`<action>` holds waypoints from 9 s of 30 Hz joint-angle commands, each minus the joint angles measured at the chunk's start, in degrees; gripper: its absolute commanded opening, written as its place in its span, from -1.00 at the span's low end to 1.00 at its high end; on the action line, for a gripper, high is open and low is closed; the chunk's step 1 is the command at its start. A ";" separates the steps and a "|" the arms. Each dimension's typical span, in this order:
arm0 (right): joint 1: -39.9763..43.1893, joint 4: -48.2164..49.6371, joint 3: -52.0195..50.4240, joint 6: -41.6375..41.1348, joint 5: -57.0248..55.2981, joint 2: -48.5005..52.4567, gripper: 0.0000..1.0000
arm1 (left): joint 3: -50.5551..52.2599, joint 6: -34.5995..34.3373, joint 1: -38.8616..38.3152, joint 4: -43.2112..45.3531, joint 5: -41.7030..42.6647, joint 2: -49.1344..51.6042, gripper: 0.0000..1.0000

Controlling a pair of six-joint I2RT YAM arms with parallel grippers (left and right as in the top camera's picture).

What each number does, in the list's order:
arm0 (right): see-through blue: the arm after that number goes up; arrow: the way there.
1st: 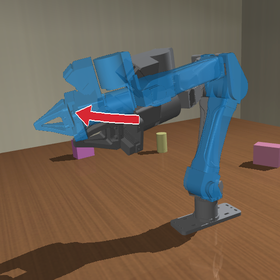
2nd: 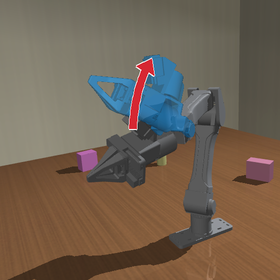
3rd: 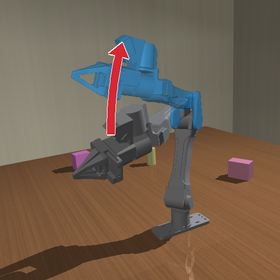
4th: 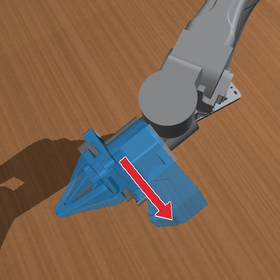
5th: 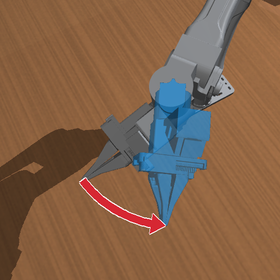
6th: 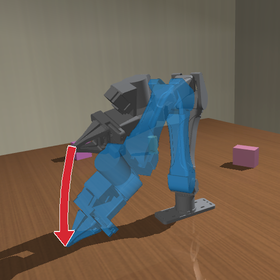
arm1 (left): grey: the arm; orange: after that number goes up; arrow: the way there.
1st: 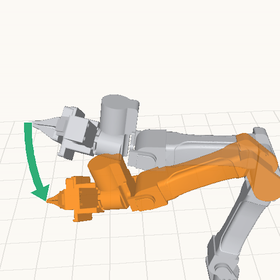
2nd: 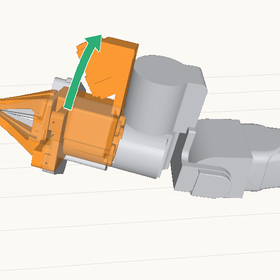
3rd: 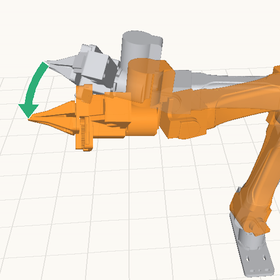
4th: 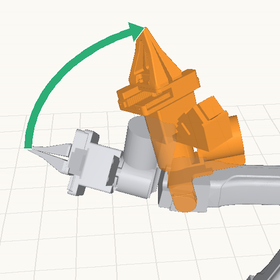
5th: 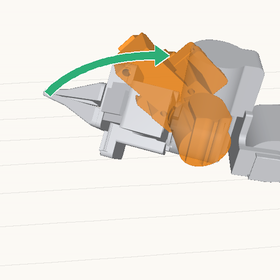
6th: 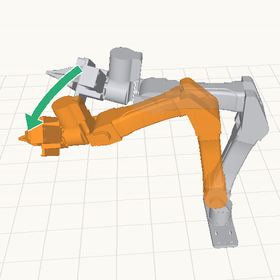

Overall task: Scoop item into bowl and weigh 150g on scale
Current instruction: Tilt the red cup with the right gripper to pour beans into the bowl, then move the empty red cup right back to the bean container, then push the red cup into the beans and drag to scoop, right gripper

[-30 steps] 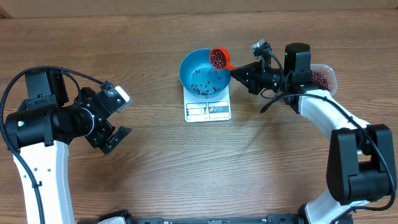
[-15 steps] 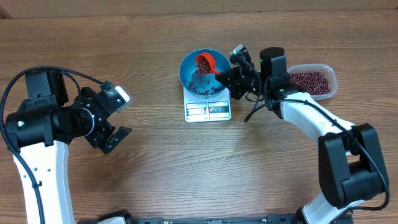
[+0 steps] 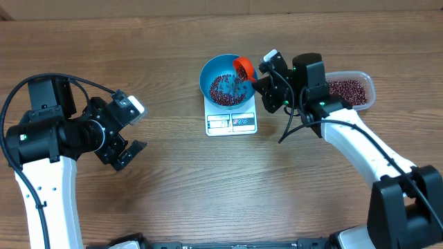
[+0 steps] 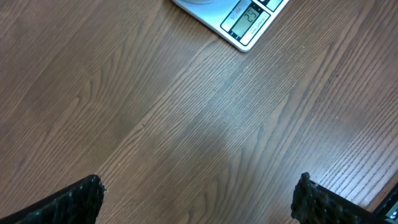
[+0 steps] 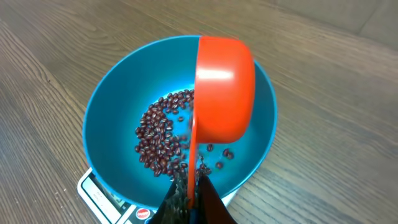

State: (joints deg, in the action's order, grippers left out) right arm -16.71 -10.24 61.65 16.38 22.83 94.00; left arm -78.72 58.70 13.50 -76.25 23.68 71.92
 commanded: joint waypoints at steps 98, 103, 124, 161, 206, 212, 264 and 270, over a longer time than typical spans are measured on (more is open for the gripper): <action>15.04 -55.78 32.37 -15.93 -57.33 22.08 -0.93 | -0.13 1.97 0.00 0.02 -0.57 0.09 0.99; 15.08 -55.65 32.37 -13.29 -54.90 22.23 -0.93 | -0.13 1.97 0.00 0.02 -0.57 0.09 0.99; 21.03 -58.05 32.61 -5.38 -33.55 22.23 -0.93 | -0.13 1.97 0.00 0.02 -0.57 0.09 0.99; 38.23 -61.00 32.26 -0.90 9.73 25.83 -0.93 | -0.13 1.97 0.00 0.02 -0.57 0.09 0.99; 49.44 -58.42 23.58 2.40 33.27 25.94 -0.93 | -0.13 1.97 0.00 0.02 -0.57 0.09 0.99; 50.34 -58.71 23.58 2.38 34.40 25.94 -0.93 | -0.13 1.97 0.00 0.02 -0.57 0.09 0.99; 53.22 -71.60 23.58 13.97 46.38 25.94 -0.93 | -0.13 1.97 0.00 0.02 -0.57 0.09 0.99; 53.09 -71.63 23.58 13.97 46.97 25.94 -0.93 | -0.13 1.97 0.00 0.02 -0.57 0.09 0.99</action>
State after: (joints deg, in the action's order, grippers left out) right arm 36.36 -81.91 85.47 29.45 67.53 119.55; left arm -78.72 58.70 13.50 -76.09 23.49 71.92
